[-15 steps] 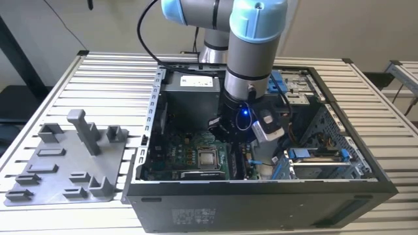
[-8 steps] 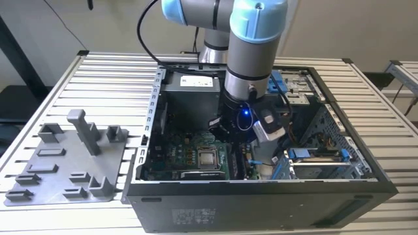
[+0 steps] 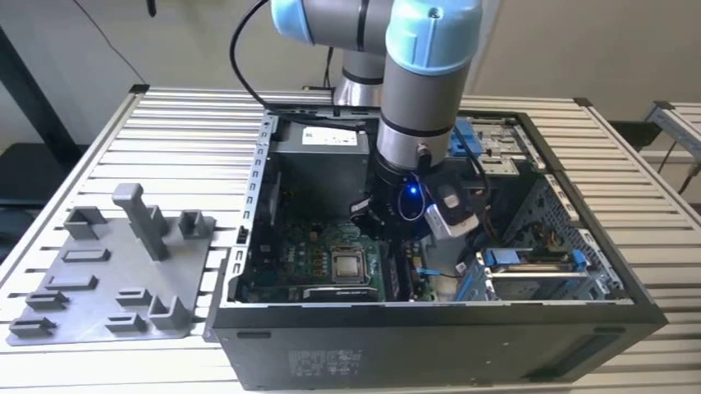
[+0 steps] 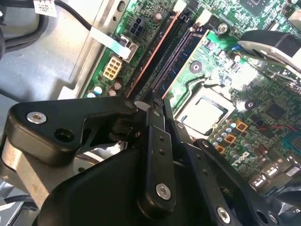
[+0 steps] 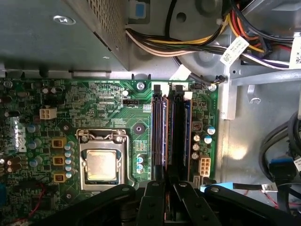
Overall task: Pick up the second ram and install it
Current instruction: 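Insert the second ram into the second slot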
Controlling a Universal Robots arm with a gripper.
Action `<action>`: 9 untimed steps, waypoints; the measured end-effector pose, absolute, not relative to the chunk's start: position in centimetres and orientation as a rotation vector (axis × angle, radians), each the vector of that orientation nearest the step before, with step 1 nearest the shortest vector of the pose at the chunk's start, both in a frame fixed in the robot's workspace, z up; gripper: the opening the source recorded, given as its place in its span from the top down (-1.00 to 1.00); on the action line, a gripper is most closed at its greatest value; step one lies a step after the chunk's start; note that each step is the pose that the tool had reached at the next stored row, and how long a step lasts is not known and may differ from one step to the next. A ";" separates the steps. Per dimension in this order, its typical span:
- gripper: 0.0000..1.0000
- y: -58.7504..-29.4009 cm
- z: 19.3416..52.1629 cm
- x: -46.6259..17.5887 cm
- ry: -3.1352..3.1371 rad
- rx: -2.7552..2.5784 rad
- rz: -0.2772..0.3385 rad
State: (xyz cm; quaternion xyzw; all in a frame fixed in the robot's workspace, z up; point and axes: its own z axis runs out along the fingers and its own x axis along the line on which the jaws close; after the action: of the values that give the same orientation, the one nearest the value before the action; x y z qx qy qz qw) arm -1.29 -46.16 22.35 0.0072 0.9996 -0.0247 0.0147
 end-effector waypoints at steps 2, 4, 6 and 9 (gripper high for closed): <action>0.73 -46.2 22.2 -1.3 3.111 0.023 -0.077; 0.73 -46.2 22.1 -1.3 3.111 0.023 -0.077; 0.73 -46.2 22.0 -1.3 3.112 0.023 -0.077; 0.73 -46.2 22.0 -1.3 3.112 0.023 -0.077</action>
State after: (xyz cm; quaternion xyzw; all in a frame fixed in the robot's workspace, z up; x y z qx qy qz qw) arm -1.28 -46.20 22.01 0.0073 0.9996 -0.0248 0.0144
